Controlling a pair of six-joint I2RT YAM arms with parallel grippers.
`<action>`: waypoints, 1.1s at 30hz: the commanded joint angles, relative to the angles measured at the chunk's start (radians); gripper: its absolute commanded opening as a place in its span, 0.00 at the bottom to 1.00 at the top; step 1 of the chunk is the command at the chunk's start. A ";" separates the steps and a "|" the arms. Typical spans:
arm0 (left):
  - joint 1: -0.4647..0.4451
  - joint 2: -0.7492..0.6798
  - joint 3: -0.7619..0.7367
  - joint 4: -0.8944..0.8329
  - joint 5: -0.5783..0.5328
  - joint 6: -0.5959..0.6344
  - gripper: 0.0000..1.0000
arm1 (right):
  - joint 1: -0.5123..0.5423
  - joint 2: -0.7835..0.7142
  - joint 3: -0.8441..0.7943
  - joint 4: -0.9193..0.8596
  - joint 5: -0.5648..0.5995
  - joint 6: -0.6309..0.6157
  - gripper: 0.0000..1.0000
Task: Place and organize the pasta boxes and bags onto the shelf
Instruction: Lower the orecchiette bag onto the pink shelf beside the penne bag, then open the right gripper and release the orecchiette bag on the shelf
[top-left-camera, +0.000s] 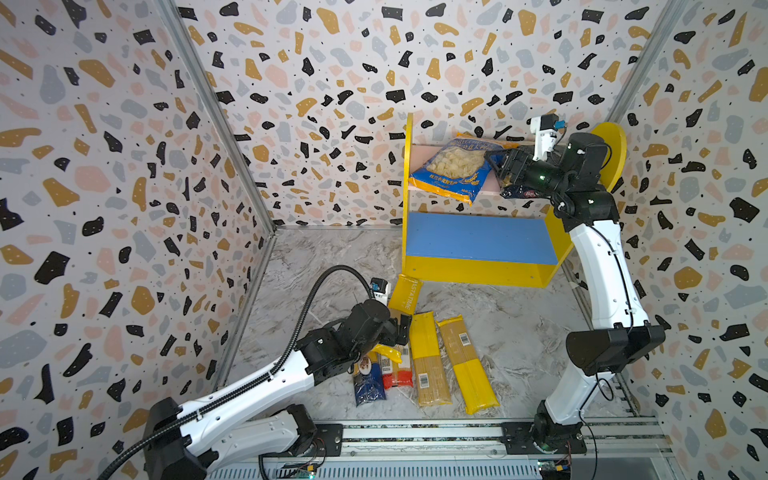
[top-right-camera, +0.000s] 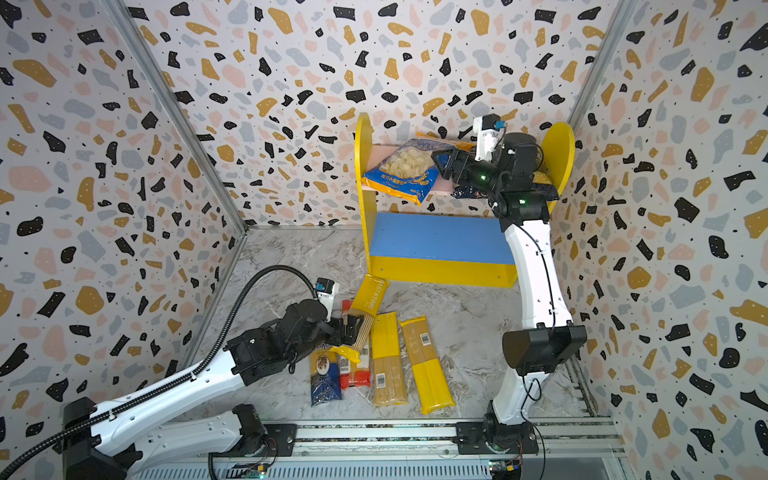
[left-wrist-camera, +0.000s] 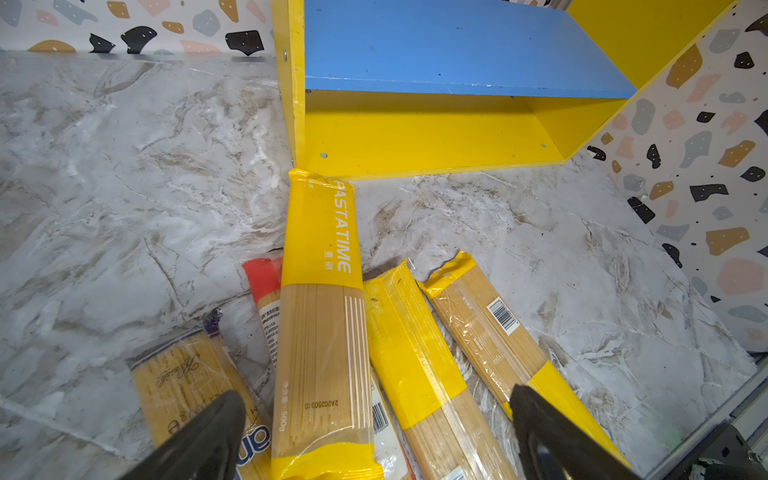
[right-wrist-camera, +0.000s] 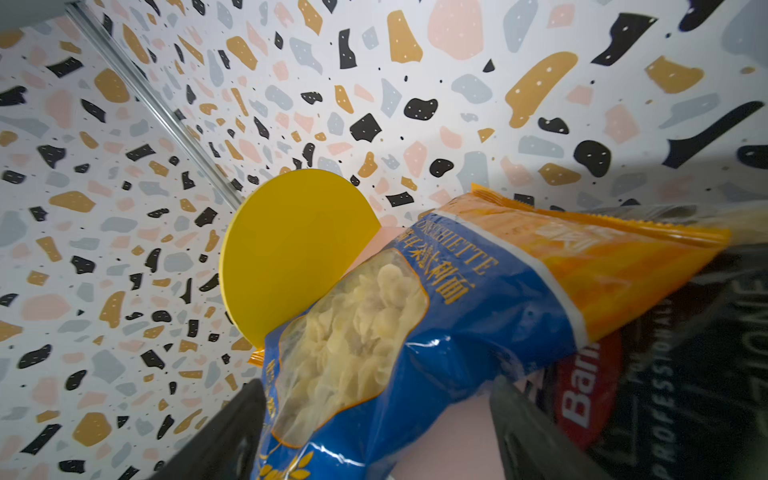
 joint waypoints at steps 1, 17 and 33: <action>0.005 -0.006 -0.013 0.022 0.004 -0.006 0.99 | 0.012 -0.060 0.037 -0.068 0.109 -0.071 0.82; 0.005 0.006 -0.015 0.011 -0.020 -0.002 1.00 | 0.124 0.075 0.154 -0.141 0.288 -0.161 0.75; 0.010 0.073 0.006 0.031 -0.016 0.030 1.00 | 0.150 0.177 0.261 -0.166 0.322 -0.203 0.79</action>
